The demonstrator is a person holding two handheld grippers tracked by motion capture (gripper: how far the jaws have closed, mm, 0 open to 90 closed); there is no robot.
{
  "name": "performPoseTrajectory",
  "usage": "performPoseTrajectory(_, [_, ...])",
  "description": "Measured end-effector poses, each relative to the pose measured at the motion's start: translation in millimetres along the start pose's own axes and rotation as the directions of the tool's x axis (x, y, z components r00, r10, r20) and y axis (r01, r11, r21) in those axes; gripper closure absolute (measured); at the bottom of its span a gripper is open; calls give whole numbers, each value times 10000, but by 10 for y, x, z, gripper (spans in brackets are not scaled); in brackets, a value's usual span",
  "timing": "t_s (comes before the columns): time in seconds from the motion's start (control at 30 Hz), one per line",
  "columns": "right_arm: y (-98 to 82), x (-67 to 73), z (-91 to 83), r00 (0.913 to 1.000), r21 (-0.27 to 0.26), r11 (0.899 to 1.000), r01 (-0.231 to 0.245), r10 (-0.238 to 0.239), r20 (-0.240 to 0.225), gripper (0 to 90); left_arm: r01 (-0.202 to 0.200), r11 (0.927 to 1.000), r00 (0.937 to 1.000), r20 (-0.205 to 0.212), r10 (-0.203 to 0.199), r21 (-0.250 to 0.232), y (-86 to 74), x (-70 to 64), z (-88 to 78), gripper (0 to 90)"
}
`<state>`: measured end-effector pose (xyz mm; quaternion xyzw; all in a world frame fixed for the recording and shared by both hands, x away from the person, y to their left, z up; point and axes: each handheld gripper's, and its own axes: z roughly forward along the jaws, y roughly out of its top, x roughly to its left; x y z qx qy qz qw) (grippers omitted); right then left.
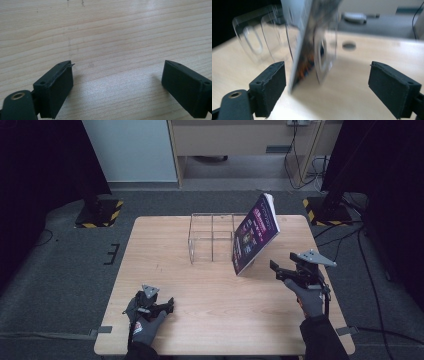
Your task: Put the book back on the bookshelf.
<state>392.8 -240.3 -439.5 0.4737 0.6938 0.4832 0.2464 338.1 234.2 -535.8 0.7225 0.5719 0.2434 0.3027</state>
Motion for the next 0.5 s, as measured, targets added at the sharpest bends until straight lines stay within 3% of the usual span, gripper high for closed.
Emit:
performPoseTrajectory(0.27, [-476, -190, -5, 9994, 999, 9944, -331, 326, 70, 117, -28, 10000, 10000, 56, 28, 20, 2, 1, 3, 84])
performPoseTrajectory(0.43, [-668, -282, -15, 9985, 1480, 9878, -489, 447, 313, 108, -55, 10000, 9999, 97, 55, 40, 4, 4, 5, 76])
performPoseTrajectory(0.5, [-704, -317, -33, 9974, 1574, 9865, -455, 361, 616, 109, -58, 10000, 9999, 124, 58, 24, 2, 9, 3, 76])
